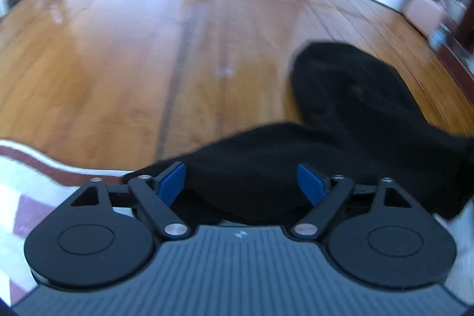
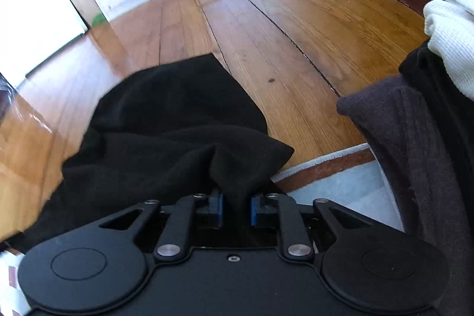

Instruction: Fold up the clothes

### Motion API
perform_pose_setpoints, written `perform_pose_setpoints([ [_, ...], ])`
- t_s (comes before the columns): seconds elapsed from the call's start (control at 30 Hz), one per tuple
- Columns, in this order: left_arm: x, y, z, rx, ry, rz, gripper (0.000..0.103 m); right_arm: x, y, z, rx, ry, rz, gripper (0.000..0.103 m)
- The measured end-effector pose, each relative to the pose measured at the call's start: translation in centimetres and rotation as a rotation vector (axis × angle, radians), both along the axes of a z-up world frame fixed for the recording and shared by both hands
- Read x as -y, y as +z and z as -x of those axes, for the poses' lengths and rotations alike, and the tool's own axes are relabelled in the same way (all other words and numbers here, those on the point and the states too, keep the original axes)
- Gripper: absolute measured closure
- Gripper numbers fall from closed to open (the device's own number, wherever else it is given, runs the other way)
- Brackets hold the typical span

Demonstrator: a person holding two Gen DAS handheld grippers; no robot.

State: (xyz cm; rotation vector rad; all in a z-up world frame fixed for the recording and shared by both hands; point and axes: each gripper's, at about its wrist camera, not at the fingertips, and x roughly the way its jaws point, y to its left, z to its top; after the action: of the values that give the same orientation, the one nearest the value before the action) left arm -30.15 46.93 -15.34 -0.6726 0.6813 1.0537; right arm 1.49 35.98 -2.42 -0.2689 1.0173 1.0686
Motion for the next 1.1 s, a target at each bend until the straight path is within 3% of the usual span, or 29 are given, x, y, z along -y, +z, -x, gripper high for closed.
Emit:
perform_pose_setpoints([
  [0.23, 0.0, -1.2, -4.4, -0.141, -0.202, -0.045, 0.01, -1.0, -0.6, 0.3, -0.032, 0.053, -0.032, 0.09],
  [0.3, -0.3, -1.8, -5.7, -0.168, -0.23, -0.056, 0.006, -0.9, -1.0, 0.5, -0.042, 0.062, -0.054, 0.091],
  [0.37, -0.8, -2.5, -6.6, -0.178, -0.238, -0.012, 0.0, -0.9, -1.3, 0.7, -0.052, 0.07, -0.076, 0.091],
  [0.47, -1.0, -2.6, -6.9, -0.15, -0.23, 0.018, 0.002, -0.6, -0.8, 1.2, -0.059, 0.097, -0.115, 0.091],
  [0.53, -0.5, -2.5, -6.9, -0.168, -0.254, -0.024, 0.016, -0.6, -0.7, 1.1, -0.103, 0.102, -0.133, 0.091],
  [0.57, -0.5, -2.6, -7.0, -0.235, -0.254, -0.031, 0.042, -0.6, -0.8, 1.0, -0.142, 0.102, -0.139, 0.091],
  [0.6, -0.5, -2.6, -7.2, -0.298, -0.254, -0.038, 0.046, -0.6, -0.9, 0.9, -0.181, 0.101, -0.145, 0.091],
  [0.67, 0.0, -2.2, -7.5, -0.351, -0.252, -0.059, 0.053, -0.5, -1.0, 0.8, -0.275, 0.1, -0.162, 0.091],
  [0.7, 0.1, -1.6, -7.4, -0.343, -0.245, -0.07, 0.069, -0.5, -0.9, 1.0, -0.301, 0.102, -0.17, 0.091],
  [0.77, 0.4, -0.4, -7.1, -0.327, -0.228, -0.096, 0.091, -0.7, -0.3, 1.7, -0.301, 0.117, -0.176, 0.091],
  [0.83, 0.4, 1.6, -5.9, -0.296, -0.18, -0.18, 0.092, -1.3, 0.6, 2.1, -0.335, 0.126, -0.208, 0.092],
  [0.87, 0.2, 3.1, -4.7, -0.262, -0.128, -0.226, 0.098, -1.9, 1.4, 2.2, -0.357, 0.136, -0.24, 0.092],
  [0.97, -0.4, 6.9, 0.5, -0.151, 0.075, -0.353, 0.103, -3.6, 5.0, 2.8, -0.369, 0.183, -0.361, 0.092],
  [1.03, -0.6, 8.7, 4.6, -0.098, 0.222, -0.437, 0.103, -4.6, 7.8, 3.7, -0.296, 0.232, -0.466, 0.092],
  [1.07, -0.8, 9.0, 6.6, -0.09, 0.286, -0.454, 0.103, -5.3, 8.3, 4.3, -0.233, 0.239, -0.49, 0.089],
  [1.1, -1.2, 8.7, 7.9, -0.07, 0.313, -0.424, 0.103, -5.9, 8.9, 5.0, -0.17, 0.245, -0.512, 0.083],
])
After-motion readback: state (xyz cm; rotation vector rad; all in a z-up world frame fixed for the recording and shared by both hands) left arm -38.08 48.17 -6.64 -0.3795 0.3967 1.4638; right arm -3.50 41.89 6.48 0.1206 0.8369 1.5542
